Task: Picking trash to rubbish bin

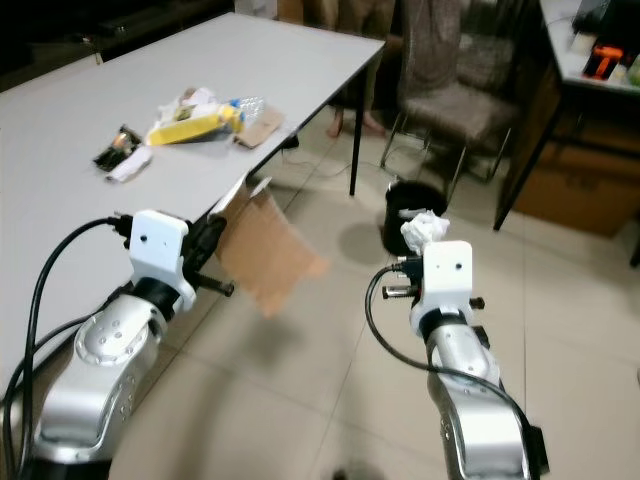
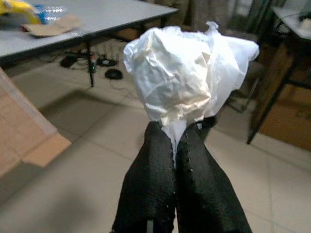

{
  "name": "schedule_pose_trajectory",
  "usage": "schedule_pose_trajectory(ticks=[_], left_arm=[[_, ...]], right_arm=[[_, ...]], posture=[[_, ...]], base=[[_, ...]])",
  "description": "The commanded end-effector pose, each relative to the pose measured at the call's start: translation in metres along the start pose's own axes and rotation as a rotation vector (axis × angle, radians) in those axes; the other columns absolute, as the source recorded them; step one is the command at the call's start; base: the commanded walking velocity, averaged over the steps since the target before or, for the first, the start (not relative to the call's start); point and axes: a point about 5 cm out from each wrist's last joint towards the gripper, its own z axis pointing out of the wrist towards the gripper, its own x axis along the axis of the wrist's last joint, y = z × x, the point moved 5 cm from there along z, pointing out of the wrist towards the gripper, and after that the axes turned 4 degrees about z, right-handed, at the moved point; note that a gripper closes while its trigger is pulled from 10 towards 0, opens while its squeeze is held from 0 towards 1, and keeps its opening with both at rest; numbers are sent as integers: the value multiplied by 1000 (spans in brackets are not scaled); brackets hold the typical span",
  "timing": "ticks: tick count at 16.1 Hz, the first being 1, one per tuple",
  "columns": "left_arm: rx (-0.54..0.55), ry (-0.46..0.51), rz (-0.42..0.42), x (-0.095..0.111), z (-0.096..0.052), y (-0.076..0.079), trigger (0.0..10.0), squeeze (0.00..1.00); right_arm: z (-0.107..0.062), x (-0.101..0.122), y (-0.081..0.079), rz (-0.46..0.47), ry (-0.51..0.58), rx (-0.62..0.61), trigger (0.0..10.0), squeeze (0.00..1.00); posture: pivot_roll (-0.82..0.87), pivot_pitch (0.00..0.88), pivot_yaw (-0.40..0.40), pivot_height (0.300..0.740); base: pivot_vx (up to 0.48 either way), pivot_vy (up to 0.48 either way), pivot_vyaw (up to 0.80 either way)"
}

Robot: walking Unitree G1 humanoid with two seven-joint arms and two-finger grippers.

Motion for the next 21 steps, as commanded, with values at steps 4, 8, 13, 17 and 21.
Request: schedule_pose_trajectory(ticks=[4,8,13,17,21], left_arm=[[-37,4,17,0,-1,4,10000,0],[-53,5,23,-1,0,6,10000,0],[-61,2,27,-1,1,7,10000,0],[-67,-2,30,-3,1,7,10000,0],[-68,-3,34,-4,2,7,10000,0]], right_arm=[[-4,-1,1,-12,8,-5,10000,0],[-3,-2,0,-24,12,-2,10000,0],[-2,-3,-1,-30,11,-1,10000,0],[-2,-8,-2,-21,-4,-4,10000,0],[-1,-8,0,-26,2,-8,10000,0]], posture=[[-82,0,-16,740],[-85,0,-13,740],[-85,0,-10,740],[-86,0,-6,740],[-88,0,-3,740]], base=[[296,0,-745],[326,0,-105],[338,0,0],[344,0,-200],[344,0,-742]])
